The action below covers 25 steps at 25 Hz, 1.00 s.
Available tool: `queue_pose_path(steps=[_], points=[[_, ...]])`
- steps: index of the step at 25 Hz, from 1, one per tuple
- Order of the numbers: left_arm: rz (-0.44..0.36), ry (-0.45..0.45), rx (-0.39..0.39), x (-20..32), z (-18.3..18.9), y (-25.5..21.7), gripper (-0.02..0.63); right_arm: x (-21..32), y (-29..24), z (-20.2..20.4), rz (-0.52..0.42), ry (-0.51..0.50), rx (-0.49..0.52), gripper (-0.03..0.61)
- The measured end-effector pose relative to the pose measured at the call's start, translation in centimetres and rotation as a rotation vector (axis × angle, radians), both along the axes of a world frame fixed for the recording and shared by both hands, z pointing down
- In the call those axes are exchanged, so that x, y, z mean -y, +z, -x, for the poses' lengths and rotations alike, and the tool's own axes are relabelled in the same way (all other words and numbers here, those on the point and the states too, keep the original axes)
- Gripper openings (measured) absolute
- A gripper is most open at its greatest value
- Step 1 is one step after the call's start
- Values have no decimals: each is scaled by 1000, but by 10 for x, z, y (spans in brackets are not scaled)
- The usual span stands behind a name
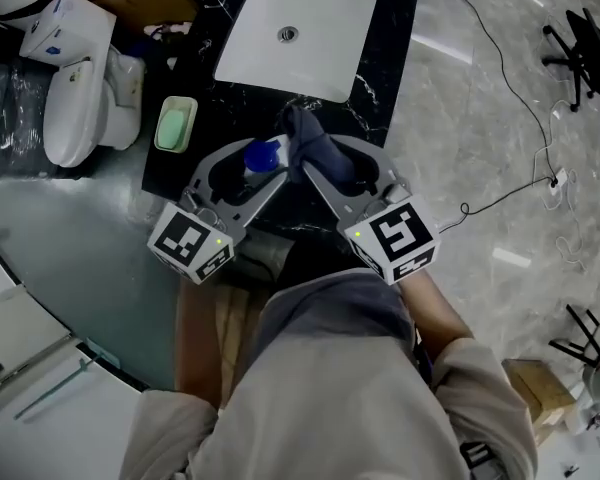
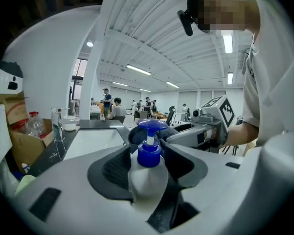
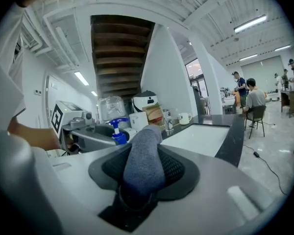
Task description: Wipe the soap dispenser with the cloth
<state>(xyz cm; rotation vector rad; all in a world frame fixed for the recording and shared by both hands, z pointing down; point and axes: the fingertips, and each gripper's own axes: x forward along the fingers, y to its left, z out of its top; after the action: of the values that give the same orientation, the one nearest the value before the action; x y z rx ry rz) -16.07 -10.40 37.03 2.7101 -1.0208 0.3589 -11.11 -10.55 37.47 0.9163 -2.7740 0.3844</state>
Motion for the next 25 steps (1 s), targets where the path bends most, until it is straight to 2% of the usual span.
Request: queue_pose_path(steps=[1,4,9,16,21,25], points=[[-10,-7,1,2,1,-2,198,0,1,0,3,-1,1,144],[-27,-45,-10,7,5,-5,143,2,5,3,20,-6,-2,144],[-32,-121,-40,11,11,-7,141,3,9,7,30,-11,-8,144],[-45,-312,-53,13,18,-7,140,-2,14,1,45,28,3,146],[-80,-337,-12,11,8,-6,140,-7,10,7,63,13,37,144],[-75,-342,-26,11,9,-6,138,-5,15,10,80,14,41,143]])
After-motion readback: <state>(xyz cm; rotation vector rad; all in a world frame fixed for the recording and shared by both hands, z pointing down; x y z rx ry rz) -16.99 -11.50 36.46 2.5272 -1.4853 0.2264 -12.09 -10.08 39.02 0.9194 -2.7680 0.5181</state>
